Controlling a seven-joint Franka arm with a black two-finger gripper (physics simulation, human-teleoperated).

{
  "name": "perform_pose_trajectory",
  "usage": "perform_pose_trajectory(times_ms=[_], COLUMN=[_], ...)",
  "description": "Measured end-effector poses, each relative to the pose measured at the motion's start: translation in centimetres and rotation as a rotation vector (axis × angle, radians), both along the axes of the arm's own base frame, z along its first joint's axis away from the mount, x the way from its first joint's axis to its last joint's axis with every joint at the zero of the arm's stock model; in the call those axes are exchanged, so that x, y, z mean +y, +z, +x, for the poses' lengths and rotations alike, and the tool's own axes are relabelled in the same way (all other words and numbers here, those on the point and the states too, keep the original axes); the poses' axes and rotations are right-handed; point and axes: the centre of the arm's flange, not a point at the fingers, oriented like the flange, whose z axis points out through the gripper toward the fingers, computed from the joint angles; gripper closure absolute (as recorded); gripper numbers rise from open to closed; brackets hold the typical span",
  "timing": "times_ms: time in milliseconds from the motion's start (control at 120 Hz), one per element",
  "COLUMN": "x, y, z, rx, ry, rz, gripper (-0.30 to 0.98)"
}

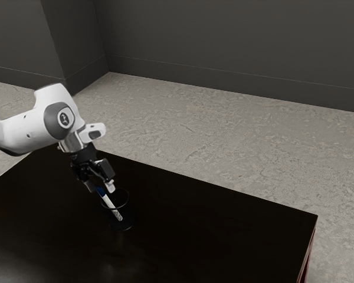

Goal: Take the marker out of the pen holder and place it to the left of the pen holder.

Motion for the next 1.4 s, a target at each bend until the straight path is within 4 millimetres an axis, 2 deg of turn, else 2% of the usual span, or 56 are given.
perform_pose_trajectory(times_ms=[108, 192, 508, 575, 692, 775, 900, 1025, 1158, 1250, 1317, 1367, 1400], x=[-0.6, -1.2, -1.5, -1.5, -1.5, -1.5, -1.0, -0.5, -0.8, 0.1, 2.9, 6.3, 8.8], y=[1.1, 1.4, 1.1, 1.3, 1.7, 2.2, 2.3, 2.9, 6.6, 9.8, 12.5, 14.7, 15.4], z=[-0.1, -0.9, -2.1, -2.2, -2.2, -2.2, -2.4, -2.5, -2.3, -2.5, -2.7, -3.1, -3.7], rx=[-0.026, -0.032, -0.033, -0.040, -0.053, -0.059, -0.061, -0.072, -0.141, -0.192, -0.229, -0.251, -0.250], ry=[-0.050, -0.084, -0.148, -0.157, -0.171, -0.185, -0.191, -0.190, -0.233, -0.249, -0.227, -0.190, -0.159], rz=[-0.006, -0.014, -0.025, -0.026, -0.028, -0.026, -0.025, -0.023, -0.004, 0.022, 0.051, 0.078, 0.094], gripper=[0.02, 0.02, 0.04, 0.13, 0.41, 0.55, 0.68, 0.73, 0.76, 0.78, 0.78, 0.78, 0.79])
